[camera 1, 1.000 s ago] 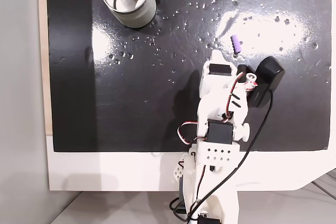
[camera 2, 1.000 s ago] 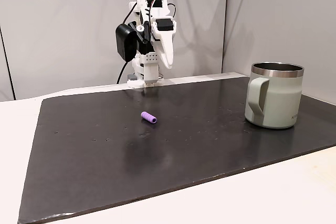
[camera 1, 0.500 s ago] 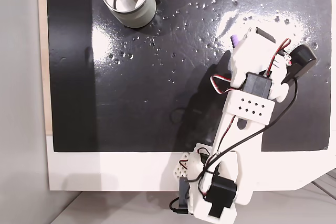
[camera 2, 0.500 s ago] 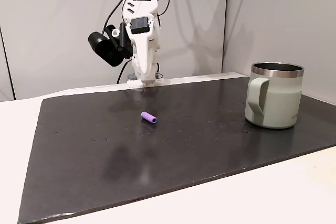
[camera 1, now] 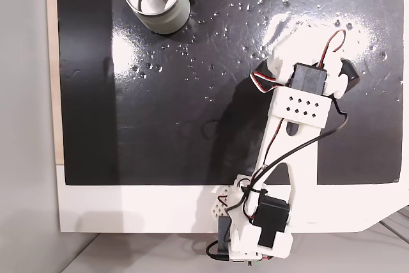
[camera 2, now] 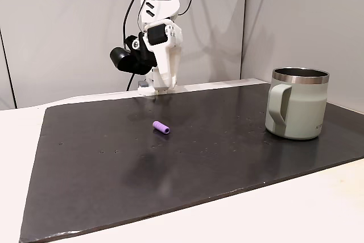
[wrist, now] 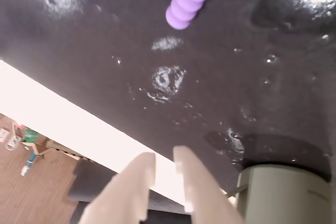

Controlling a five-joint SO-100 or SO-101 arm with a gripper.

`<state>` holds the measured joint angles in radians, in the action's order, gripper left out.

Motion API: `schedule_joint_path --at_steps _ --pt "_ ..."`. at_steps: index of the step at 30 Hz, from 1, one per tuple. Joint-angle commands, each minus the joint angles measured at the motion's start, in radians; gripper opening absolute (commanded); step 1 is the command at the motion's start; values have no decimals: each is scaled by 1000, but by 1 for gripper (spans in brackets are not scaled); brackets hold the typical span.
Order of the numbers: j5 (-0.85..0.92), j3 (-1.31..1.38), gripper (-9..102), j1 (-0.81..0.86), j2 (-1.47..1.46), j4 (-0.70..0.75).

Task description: Grasp a pengrip and put it in the cup.

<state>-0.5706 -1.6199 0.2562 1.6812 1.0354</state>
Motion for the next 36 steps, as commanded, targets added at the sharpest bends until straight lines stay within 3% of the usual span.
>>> schedule_joint_path --at_steps 1,12,24,36 --pt "-35 86 0 21 -8 38" --pt "-100 265 0 60 -195 178" --pt "-156 468 21 58 -353 367" --pt "-127 643 22 44 -526 443"
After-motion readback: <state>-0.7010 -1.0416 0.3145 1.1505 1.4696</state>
